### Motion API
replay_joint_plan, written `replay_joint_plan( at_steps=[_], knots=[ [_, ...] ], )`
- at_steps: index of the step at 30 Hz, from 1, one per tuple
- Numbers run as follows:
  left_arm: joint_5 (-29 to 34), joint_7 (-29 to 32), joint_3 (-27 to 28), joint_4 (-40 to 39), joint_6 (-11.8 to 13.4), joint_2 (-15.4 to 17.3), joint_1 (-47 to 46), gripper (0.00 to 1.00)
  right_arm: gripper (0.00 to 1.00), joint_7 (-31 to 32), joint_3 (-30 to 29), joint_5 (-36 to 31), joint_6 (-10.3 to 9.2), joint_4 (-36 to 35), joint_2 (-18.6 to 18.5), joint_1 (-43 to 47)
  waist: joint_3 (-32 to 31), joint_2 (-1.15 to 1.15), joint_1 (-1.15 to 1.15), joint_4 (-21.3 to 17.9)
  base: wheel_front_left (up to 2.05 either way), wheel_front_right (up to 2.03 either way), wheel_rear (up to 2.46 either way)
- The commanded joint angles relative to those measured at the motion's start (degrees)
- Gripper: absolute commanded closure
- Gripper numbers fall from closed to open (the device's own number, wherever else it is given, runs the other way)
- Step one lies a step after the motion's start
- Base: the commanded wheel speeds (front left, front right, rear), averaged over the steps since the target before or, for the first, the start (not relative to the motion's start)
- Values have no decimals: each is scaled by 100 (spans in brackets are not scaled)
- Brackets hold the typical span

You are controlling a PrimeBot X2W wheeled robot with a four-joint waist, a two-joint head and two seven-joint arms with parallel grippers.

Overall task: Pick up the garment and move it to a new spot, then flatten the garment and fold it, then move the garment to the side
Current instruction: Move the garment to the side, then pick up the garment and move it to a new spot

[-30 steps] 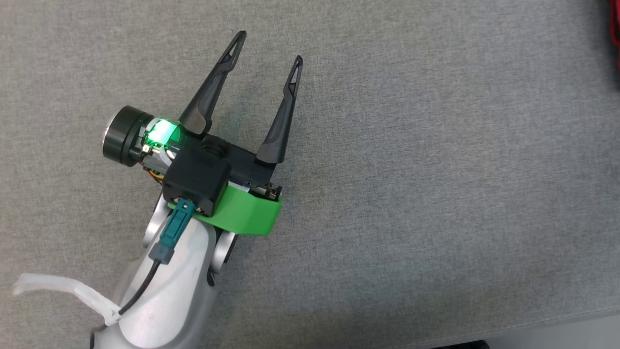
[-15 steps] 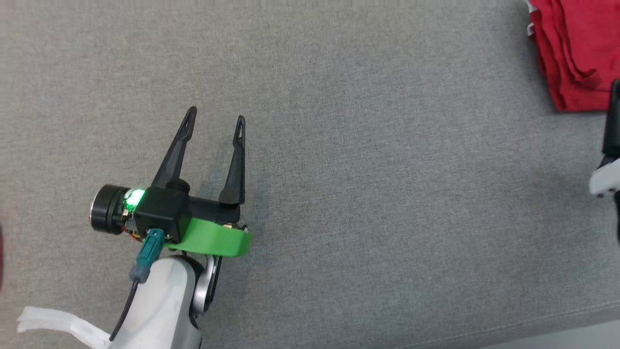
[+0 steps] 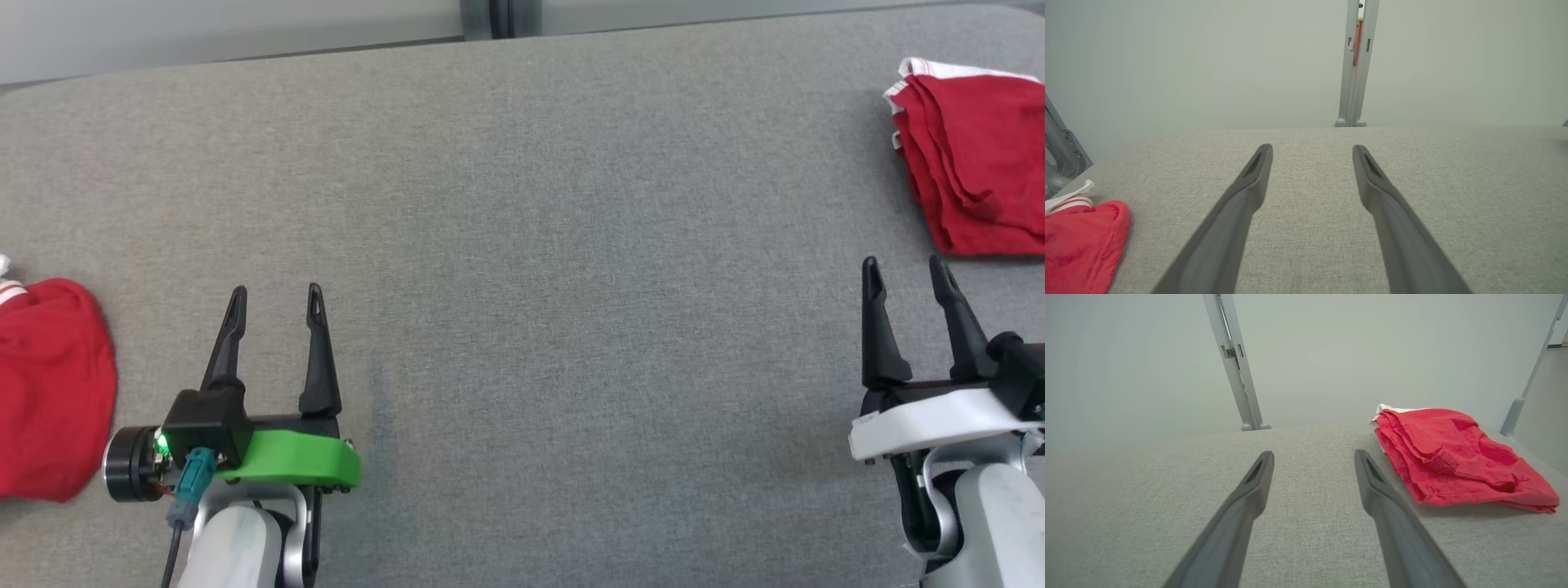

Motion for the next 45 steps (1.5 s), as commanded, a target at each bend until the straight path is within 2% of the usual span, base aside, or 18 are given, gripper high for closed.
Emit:
replay_joint_plan(
  at_steps=[1, 6, 18, 34, 40, 45],
  knots=[
    [-5, -15, 27, 19, 29, 48, 127, 0, 0, 41, 25, -28, -10, -106, 26, 146, -336, 0, 0, 303, 0, 0, 0],
    [-68, -33, 23, 108, -26, 95, 396, 0, 0, 263, 25, -133, -10, -475, 145, 571, -625, 0, 0, 372, 0, 0, 0],
    [-142, 15, -132, 269, -127, 161, 777, 0, 0, 651, -88, -336, -10, -952, 284, 1360, -1173, 0, 0, 249, 0, 0, 0],
    [-201, 89, -240, 257, -87, 198, 817, 0, 0, 771, -150, -358, -10, -1185, 378, 1635, -1283, 0, 0, 259, 0, 0, 0],
    [-228, 60, -233, 239, -83, 167, 610, 0, 0, 793, -224, -379, -10, -1278, 358, 1681, -1214, 0, 0, 566, 0, 0, 0],
    [-230, 13, -190, 276, -84, 131, 419, 0, 0, 847, -111, -412, -10, -1480, 296, 1633, -1109, 0, 0, 1184, 0, 0, 0]
  ],
)
